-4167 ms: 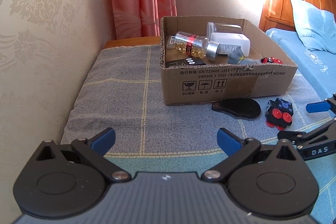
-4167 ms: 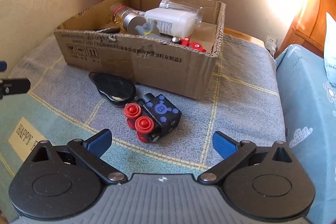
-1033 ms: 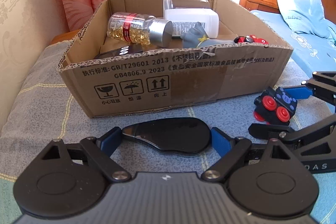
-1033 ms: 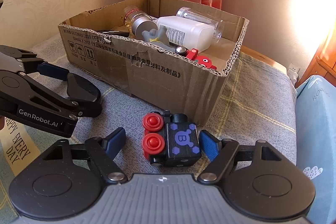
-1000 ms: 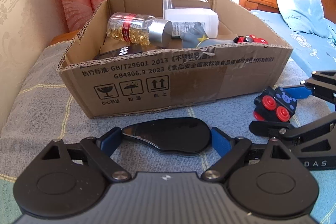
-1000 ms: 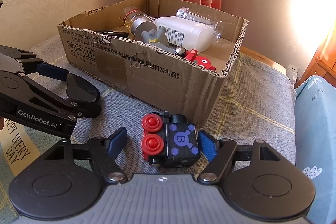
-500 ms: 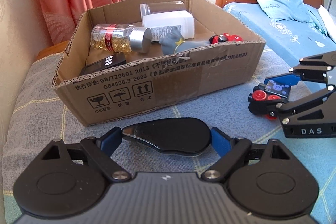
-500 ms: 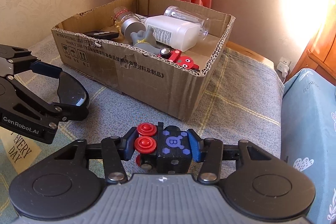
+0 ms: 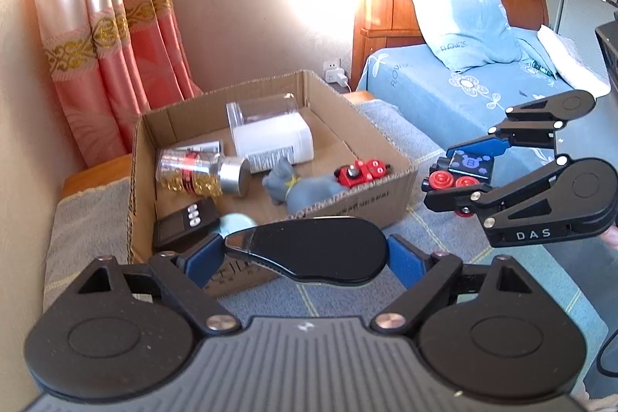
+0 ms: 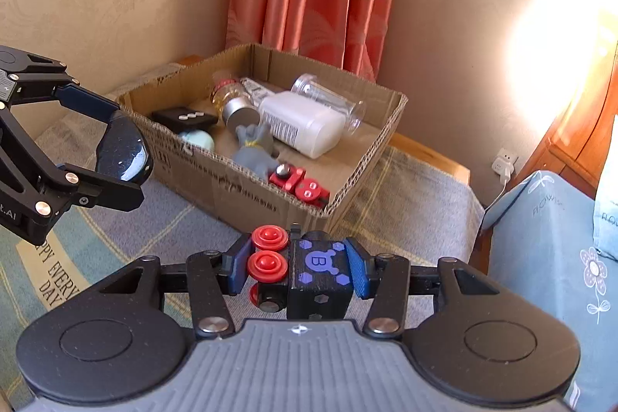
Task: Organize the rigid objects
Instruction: 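Lift the cube toy with right tool while left tool grips the black oval pad, then lower pad into the box and open left tool while right tool drops the cube toy in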
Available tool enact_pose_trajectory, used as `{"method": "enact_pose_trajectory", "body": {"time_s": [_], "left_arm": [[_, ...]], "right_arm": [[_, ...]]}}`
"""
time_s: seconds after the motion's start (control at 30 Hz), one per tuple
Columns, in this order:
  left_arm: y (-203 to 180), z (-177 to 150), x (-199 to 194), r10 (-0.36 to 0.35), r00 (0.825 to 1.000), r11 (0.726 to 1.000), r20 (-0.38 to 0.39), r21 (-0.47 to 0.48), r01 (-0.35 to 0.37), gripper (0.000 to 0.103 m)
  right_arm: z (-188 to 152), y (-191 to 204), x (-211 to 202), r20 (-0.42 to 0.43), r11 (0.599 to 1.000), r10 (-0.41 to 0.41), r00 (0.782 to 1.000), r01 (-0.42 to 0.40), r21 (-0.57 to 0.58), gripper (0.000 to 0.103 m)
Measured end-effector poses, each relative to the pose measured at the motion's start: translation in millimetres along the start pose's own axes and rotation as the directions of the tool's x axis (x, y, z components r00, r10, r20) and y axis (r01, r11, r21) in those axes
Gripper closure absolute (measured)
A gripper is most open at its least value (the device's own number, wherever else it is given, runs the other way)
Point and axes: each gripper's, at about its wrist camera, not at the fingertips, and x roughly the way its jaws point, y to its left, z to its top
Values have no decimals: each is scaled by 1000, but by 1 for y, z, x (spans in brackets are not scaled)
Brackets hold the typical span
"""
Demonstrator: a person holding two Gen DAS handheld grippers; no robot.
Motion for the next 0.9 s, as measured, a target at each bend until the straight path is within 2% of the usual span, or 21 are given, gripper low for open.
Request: {"method": "enact_pose_trajectory", "body": {"time_s": [0.17,0.4,0.5,0.63,0.8,0.83,0.9], "left_arm": [[15,23,15,63,997,998,41,16,-64,13],[34,27,48,133,991,991,26,-7,-133,12],[32,22,40,188,979,982,74,-14,-188,3],[29,14,21,186,976,983,111,-21,-184,1],[27,3,9,164,981,985,103,-69,-157,1],[28,1,8,163,981,985,104,-77,-155,1],[28,-1,5,172,980,982,102,-92,-163,1]], "right_arm": [[25,-6,4,37,1000,-23,999,24,-13,48],[57,-12,35,20,1000,-8,1000,9,-13,48],[71,-18,51,4,1000,-16,1000,16,-8,48],[87,-28,75,-29,999,-39,999,39,13,48],[102,-36,105,-61,995,-78,995,82,56,48],[103,-38,109,-61,994,-88,994,92,66,46],[104,-39,110,-54,991,-95,994,100,89,28]]}}
